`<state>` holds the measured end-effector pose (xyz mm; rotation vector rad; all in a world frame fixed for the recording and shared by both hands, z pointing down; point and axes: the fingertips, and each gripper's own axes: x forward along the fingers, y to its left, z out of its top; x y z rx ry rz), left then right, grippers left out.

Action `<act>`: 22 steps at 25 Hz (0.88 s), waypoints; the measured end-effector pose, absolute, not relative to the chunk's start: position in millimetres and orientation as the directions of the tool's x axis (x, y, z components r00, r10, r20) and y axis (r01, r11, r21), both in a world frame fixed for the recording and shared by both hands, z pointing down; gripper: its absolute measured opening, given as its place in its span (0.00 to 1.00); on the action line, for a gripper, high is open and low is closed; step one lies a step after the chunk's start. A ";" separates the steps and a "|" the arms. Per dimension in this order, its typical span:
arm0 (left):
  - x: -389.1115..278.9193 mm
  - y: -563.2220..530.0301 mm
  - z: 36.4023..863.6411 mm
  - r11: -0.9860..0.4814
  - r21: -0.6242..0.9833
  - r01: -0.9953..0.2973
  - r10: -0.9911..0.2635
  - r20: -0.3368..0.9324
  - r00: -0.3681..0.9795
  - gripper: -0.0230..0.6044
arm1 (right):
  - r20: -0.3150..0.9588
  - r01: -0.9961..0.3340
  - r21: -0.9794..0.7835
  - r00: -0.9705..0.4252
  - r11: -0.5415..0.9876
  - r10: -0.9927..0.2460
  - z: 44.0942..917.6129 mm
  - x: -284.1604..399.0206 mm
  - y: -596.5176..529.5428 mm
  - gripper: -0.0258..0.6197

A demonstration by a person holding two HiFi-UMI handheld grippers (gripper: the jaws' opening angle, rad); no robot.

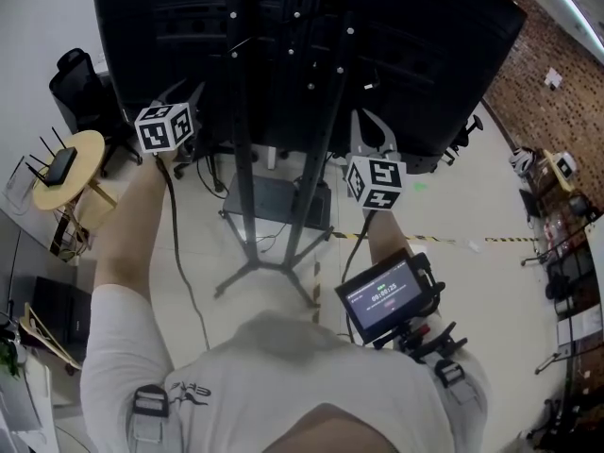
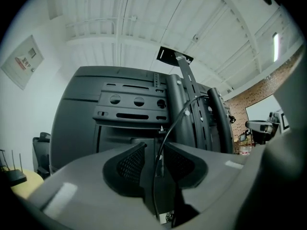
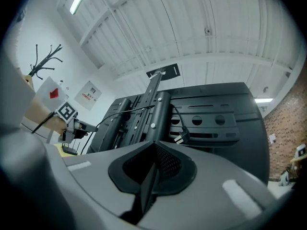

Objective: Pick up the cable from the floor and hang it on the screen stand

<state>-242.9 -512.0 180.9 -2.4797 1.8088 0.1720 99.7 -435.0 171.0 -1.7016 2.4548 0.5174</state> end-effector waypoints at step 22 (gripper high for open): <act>-167.1 -475.2 265.8 -0.518 -0.027 -0.855 -0.855 -0.029 0.518 0.25 | -0.256 -0.917 0.206 -0.387 0.341 -0.886 183.1 80.8 -437.2 0.06</act>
